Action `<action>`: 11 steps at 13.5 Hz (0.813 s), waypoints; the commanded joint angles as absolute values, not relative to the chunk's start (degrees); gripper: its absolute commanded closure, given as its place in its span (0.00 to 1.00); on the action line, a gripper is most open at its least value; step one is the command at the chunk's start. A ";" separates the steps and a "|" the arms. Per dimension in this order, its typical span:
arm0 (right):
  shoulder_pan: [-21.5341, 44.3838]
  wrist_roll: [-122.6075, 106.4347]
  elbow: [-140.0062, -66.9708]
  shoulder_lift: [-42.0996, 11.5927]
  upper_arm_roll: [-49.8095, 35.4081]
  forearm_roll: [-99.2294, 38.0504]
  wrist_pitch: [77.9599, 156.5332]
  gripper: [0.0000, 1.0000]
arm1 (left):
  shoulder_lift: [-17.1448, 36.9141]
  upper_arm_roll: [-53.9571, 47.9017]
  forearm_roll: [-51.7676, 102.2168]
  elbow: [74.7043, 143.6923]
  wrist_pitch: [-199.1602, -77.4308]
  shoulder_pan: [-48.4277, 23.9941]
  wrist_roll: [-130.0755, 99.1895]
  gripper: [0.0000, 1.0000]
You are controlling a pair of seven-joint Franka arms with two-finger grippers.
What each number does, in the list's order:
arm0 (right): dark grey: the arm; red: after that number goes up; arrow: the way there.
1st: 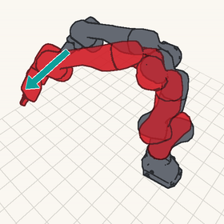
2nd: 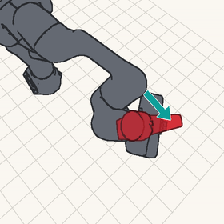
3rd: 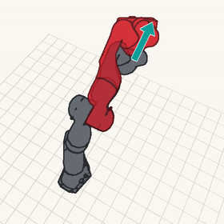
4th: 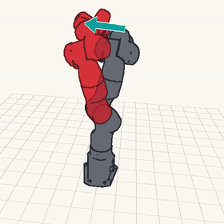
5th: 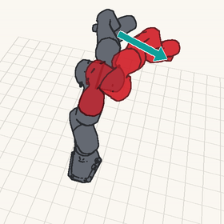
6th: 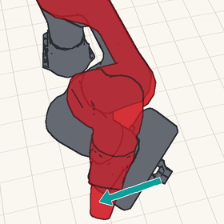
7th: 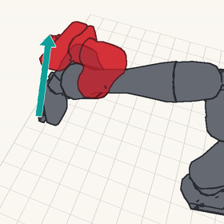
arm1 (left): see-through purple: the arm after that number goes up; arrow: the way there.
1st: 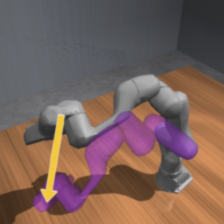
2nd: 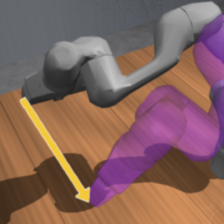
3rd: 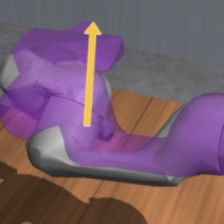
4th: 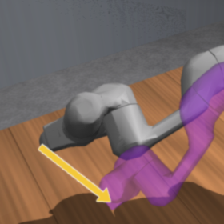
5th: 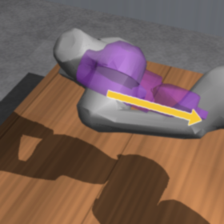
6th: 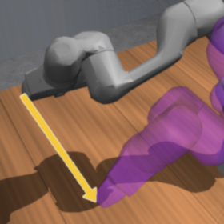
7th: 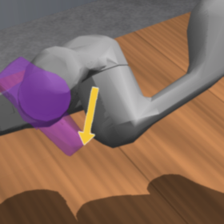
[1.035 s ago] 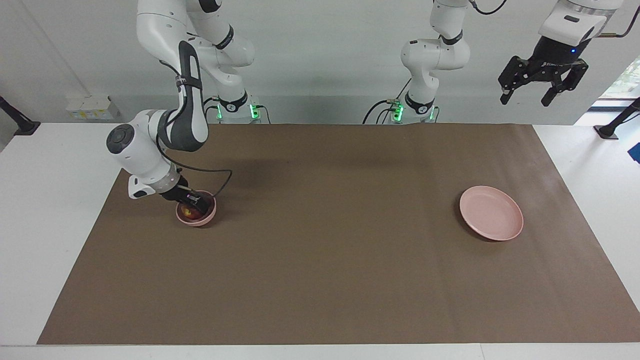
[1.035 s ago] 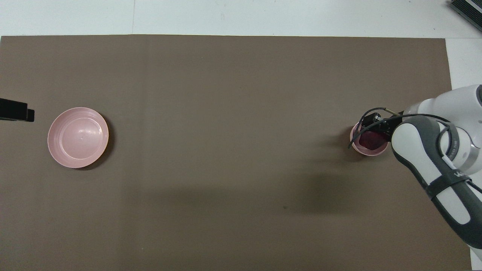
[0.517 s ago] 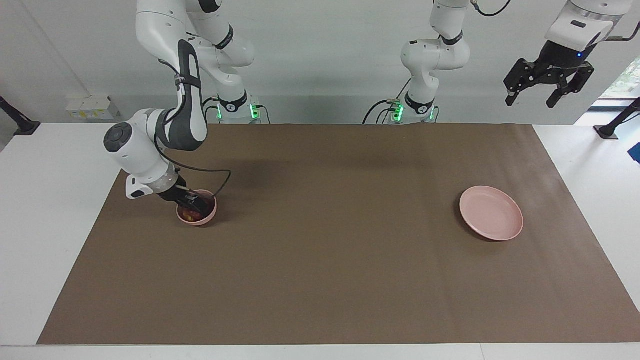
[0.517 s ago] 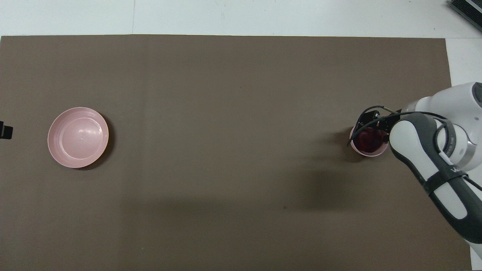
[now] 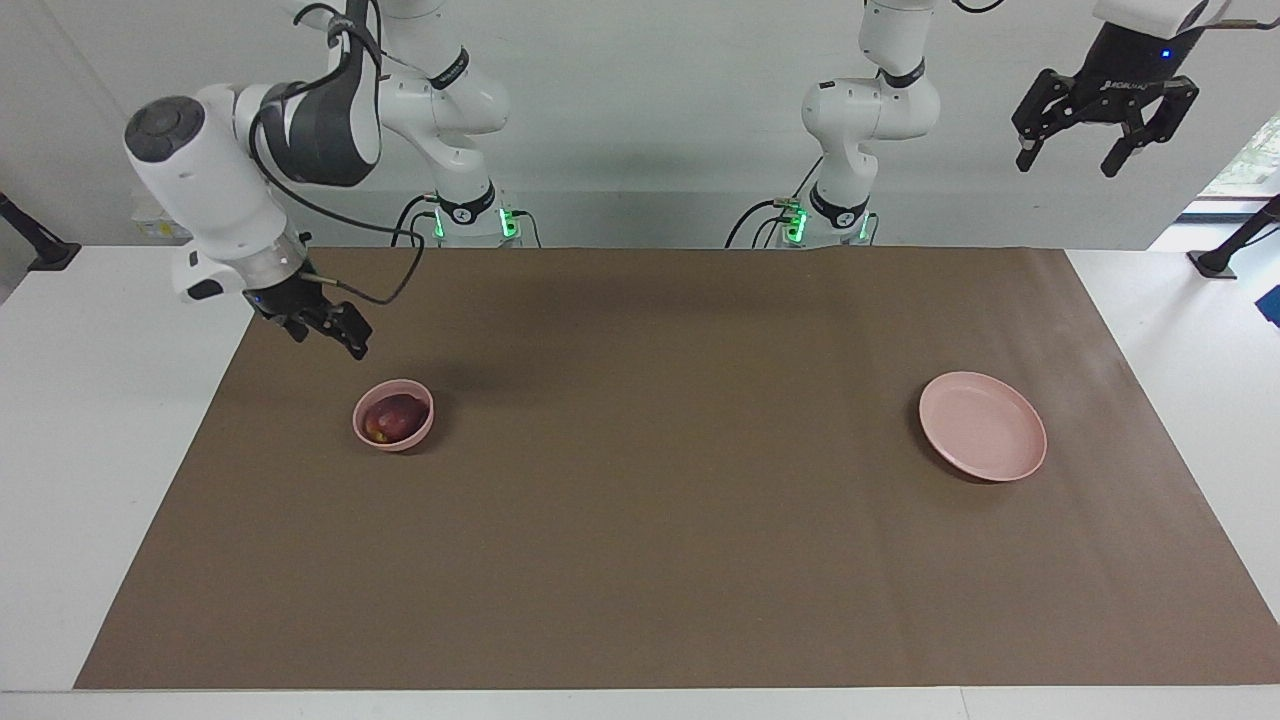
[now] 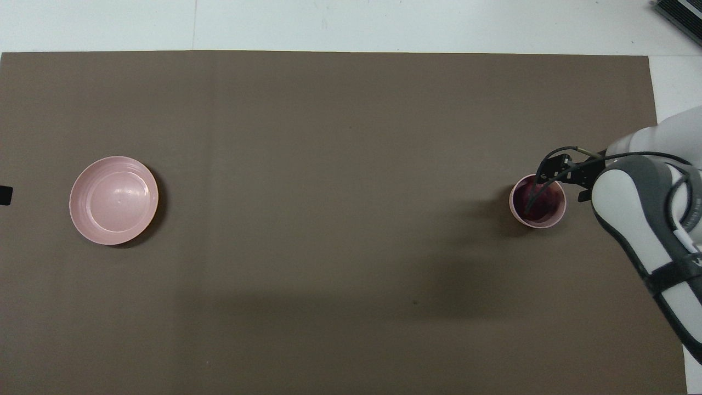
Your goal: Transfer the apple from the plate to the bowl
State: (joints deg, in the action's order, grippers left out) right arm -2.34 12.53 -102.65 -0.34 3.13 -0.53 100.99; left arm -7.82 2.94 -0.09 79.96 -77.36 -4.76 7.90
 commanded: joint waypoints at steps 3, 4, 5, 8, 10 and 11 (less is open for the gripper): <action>-2.29 5.20 -101.96 8.43 1.59 1.76 88.35 0.00 | -8.00 3.07 -1.05 80.07 -76.38 -4.31 8.79 0.00; -2.29 4.32 -100.21 9.39 0.80 1.84 85.98 0.00 | -7.65 3.16 -1.05 79.89 -76.20 -4.39 8.79 0.00; -2.29 4.05 -97.32 9.49 0.79 1.85 82.91 0.00 | -6.78 3.34 -0.97 79.46 -76.11 -4.31 8.79 0.00; -2.46 -0.34 -88.97 9.14 0.88 1.76 77.09 0.00 | -6.06 3.25 -0.88 79.54 -75.94 -4.31 8.79 0.00; -2.55 -0.88 -85.79 8.18 0.88 1.67 76.38 0.00 | -6.16 3.25 -1.40 79.98 -75.86 -4.31 8.79 0.00; -2.46 -0.79 -85.78 7.83 0.79 1.50 77.07 0.00 | -5.80 3.25 -1.49 80.24 -75.24 -4.22 8.62 0.00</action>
State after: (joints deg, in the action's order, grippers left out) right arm -2.36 1.00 -88.62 10.19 0.86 0.36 78.00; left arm -6.05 3.54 -0.25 80.12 -76.59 -4.75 7.93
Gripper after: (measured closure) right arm 0.000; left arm 0.000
